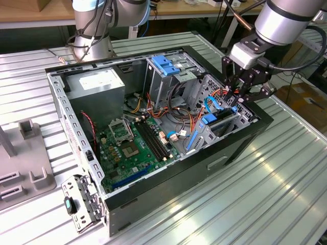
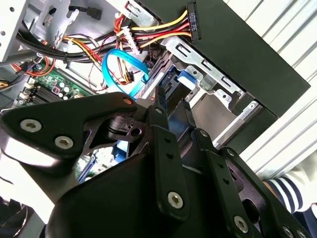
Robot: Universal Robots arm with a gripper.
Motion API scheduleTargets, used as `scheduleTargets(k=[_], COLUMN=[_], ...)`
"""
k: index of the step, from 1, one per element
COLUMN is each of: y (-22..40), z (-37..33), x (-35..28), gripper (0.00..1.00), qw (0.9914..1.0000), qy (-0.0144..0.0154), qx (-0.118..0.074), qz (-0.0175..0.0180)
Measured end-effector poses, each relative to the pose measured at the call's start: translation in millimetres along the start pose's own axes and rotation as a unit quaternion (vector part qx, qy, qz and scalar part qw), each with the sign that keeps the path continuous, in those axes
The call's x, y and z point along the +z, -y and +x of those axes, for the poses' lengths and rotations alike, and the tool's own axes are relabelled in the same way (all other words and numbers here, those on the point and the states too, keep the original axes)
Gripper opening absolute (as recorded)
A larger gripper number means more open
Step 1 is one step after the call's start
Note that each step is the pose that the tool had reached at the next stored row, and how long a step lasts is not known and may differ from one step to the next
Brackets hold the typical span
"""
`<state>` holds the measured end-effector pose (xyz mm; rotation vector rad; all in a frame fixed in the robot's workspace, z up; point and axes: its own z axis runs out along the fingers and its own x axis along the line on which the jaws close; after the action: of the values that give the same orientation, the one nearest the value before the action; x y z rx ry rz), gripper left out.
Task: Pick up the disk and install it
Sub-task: 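Insert the second disk wire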
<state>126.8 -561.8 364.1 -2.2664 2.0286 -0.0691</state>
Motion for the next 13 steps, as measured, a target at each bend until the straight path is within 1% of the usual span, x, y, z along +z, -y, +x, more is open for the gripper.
scheduleTargets(k=[3,5,13], y=[0.6,4.4,6.8], z=[0.0,0.5,-1.1], x=[0.1,0.5,0.7], gripper=[0.30,0.30,0.30], qw=[1.00000,1.00000,1.00000], qy=[0.0000,0.0000,0.0000], qx=[0.000,0.000,0.000], qz=[0.0000,0.0000,0.0000])
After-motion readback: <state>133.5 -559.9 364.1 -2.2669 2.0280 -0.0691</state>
